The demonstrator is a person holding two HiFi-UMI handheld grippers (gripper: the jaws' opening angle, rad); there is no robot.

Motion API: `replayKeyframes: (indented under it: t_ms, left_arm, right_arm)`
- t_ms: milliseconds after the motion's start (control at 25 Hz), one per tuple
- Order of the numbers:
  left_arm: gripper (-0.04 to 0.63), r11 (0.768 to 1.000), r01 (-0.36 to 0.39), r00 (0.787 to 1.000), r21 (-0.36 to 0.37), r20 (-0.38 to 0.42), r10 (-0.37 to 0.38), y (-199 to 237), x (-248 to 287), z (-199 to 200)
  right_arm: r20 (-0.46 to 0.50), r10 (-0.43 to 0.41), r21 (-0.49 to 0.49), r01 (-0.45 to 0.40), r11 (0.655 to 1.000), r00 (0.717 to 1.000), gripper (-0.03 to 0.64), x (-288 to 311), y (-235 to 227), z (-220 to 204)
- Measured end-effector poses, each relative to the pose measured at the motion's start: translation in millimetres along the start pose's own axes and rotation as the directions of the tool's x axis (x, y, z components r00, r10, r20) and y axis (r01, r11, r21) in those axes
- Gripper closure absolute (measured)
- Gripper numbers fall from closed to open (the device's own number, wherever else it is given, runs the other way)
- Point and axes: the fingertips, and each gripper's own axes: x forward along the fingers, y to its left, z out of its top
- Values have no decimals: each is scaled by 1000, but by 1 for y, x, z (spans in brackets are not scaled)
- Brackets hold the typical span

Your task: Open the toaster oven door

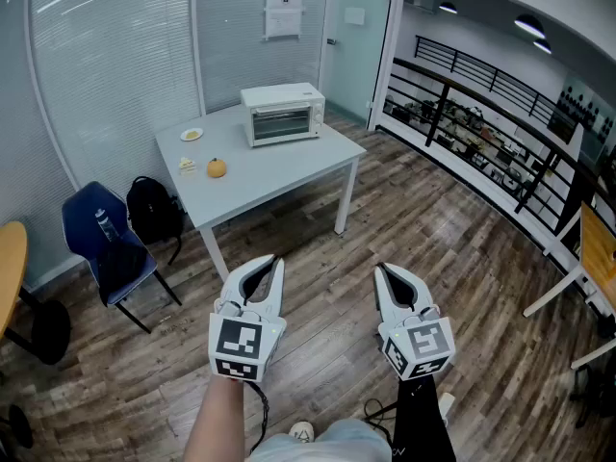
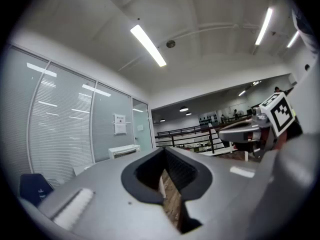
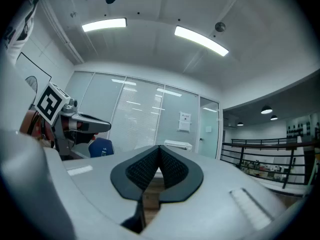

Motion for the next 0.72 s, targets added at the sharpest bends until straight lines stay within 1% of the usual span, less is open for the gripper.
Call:
replayKeyframes:
  t_ms: [80, 240, 320, 480, 720]
  left_arm:
    - [537, 1000, -7, 1000, 7, 1, 7, 4, -4, -2]
    - [537, 999, -32, 999, -2, -6, 32, 17, -5, -9]
    - [538, 1000, -31, 1000, 3, -2, 31, 20, 0, -11]
    - [537, 999, -40, 999, -2, -2, 40, 28, 10, -15]
    - [537, 999, -47, 999, -25, 7, 48, 40, 39, -20]
  right_arm:
    - [8, 0, 13, 0, 1000, 1000, 614, 2, 4, -1]
    - [8, 7, 13, -7, 1000, 1000, 613, 7, 10, -4]
    - [9, 5, 20, -5, 1000, 1000, 613, 11, 10, -5]
    - [36, -16, 80, 13, 997, 999, 614, 18, 1, -7]
    - [58, -19, 102, 13, 995, 998, 614, 43, -20, -14]
